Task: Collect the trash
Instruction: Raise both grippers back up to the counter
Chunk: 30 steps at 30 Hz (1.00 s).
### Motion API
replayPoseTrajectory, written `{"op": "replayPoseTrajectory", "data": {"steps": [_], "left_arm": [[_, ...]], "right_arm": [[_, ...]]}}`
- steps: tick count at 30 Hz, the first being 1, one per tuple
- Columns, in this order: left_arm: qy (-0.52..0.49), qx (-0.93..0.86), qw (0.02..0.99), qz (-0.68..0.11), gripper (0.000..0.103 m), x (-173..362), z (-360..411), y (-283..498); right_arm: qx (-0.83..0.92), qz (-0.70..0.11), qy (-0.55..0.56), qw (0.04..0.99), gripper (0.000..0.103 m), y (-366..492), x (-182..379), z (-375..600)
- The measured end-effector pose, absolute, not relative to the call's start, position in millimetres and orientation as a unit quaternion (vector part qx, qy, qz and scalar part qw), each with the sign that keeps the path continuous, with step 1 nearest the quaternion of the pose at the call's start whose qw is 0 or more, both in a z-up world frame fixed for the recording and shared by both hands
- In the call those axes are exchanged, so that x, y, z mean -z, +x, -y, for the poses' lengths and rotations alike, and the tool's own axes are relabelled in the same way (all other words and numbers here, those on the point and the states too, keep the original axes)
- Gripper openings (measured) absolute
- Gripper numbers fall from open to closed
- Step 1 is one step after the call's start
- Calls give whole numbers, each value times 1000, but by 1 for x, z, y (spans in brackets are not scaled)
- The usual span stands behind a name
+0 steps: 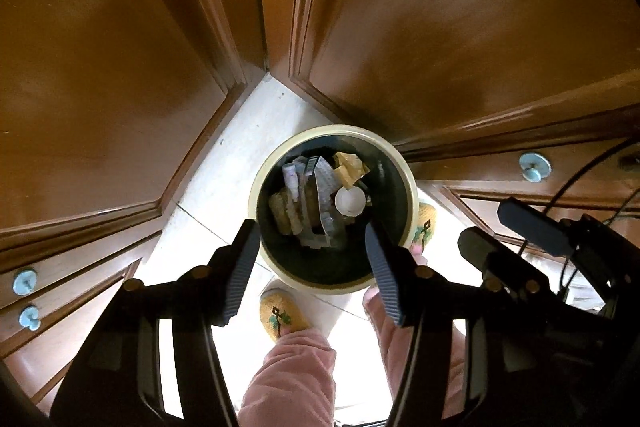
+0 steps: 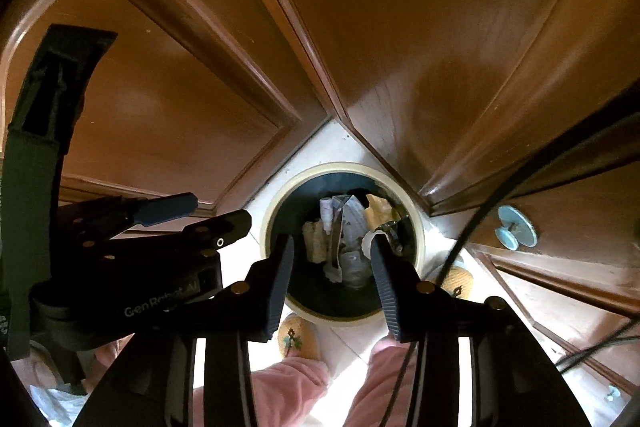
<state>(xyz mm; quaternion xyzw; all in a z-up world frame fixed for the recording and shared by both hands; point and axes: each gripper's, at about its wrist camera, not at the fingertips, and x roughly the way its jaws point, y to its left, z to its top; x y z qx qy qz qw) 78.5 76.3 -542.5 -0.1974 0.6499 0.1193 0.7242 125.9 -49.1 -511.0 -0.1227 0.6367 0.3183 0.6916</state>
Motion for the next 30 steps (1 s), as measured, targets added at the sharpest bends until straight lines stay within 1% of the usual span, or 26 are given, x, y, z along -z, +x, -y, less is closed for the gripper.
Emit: {"op": "replayPoseTrajectory", "data": {"steps": [7,10,14,17,19,23,30], "left_arm": [[-183,-123,720,-658,52,524,-73,72],[-159,-133,715,-668,52,511,-70,69],[-157,-138,722,-660,52,474,-69,60],[-151,-141,741,-638,52,429,-68,55],[-146,-140,761,-616,52,387,-65,53],[-132,-140,801,-567,52,311,-61,54],[-114,-118,867,-470,52,168,-46,60]], "right_arm": [[-322,-628,-123,698,41,117,485,48],[-324,-624,-123,701,41,112,477,47],[-330,-613,-121,707,41,104,447,47],[-334,-605,-117,714,41,99,420,48],[-337,-595,-111,722,41,96,390,50],[-348,-560,-99,745,41,94,322,57],[-354,-479,-71,800,41,102,186,80]]}}
